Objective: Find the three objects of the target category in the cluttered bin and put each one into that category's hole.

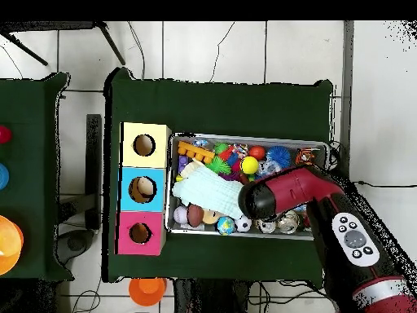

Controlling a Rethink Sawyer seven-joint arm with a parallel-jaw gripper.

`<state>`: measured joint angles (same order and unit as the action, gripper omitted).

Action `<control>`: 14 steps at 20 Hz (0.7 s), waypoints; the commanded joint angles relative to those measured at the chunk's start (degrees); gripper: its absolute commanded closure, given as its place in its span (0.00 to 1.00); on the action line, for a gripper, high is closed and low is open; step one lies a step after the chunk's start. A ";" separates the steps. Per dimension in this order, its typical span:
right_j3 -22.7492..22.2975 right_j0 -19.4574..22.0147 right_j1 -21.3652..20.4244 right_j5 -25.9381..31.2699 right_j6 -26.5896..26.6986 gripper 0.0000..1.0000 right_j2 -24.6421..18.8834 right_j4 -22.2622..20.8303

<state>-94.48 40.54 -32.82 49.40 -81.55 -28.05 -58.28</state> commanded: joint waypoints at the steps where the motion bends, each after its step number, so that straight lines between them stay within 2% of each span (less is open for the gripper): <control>1: -0.24 1.87 3.45 3.40 17.28 0.00 1.34 -2.59; 8: 0.50 3.15 7.62 3.13 17.33 0.00 1.53 -2.84; 14: 1.21 2.20 10.08 3.06 15.96 0.00 2.97 -4.64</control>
<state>-94.41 43.02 -28.01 49.36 -81.55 -27.28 -58.28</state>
